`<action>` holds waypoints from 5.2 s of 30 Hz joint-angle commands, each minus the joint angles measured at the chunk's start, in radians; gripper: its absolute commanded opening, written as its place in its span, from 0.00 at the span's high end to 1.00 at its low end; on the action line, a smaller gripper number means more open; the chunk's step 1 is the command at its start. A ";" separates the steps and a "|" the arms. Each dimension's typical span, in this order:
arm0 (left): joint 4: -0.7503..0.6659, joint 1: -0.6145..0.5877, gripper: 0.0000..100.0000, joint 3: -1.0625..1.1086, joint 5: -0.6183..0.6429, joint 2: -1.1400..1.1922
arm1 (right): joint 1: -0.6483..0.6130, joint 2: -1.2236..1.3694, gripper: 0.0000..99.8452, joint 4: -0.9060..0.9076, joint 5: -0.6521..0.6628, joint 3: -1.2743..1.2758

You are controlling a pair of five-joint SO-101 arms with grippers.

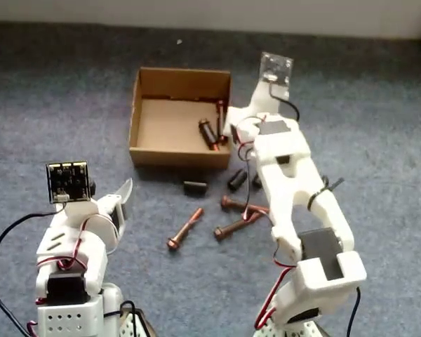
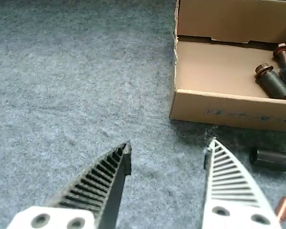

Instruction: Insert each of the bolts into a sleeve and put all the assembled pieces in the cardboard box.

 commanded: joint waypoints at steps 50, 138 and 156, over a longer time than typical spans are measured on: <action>-0.020 -0.012 0.74 -0.002 0.006 -0.007 | -0.407 0.053 0.80 0.366 0.516 -0.024; -0.021 0.030 0.74 0.018 0.005 -0.005 | -0.182 -1.049 1.00 0.438 0.041 0.653; -0.012 0.260 0.74 -0.019 -0.183 0.008 | -0.025 -1.454 1.00 0.015 -0.101 1.178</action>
